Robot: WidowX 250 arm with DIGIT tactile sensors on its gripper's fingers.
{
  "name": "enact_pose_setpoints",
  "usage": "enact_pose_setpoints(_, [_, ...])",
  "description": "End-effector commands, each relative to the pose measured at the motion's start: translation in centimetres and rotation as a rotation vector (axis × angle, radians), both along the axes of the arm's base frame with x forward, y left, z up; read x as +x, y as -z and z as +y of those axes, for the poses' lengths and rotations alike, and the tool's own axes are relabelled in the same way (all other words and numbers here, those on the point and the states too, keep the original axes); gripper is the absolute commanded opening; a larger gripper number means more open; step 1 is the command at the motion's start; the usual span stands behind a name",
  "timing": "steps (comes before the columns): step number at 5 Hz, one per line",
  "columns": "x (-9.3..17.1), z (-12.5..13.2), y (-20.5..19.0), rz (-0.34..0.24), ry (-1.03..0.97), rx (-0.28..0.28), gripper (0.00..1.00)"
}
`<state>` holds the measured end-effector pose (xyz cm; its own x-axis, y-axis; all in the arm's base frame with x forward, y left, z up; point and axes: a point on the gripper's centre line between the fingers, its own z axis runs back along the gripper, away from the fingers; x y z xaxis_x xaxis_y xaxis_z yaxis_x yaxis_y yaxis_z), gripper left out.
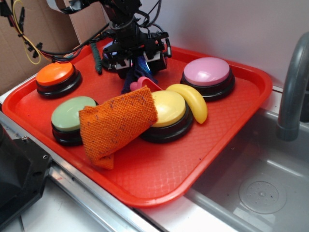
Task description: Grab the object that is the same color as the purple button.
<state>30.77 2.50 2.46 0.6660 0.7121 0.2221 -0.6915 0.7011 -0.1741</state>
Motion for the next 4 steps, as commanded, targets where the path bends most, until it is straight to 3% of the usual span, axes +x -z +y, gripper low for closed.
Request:
enact_pose_setpoints(1, [-0.2, 0.9, -4.6, -0.029, 0.047, 0.032, 0.0])
enact_pose_setpoints(3, [-3.8, 3.1, -11.7, 0.064, 0.316, 0.124, 0.0])
enact_pose_setpoints(4, [-6.4, 3.4, -13.6, 0.059, 0.407, 0.123, 0.0])
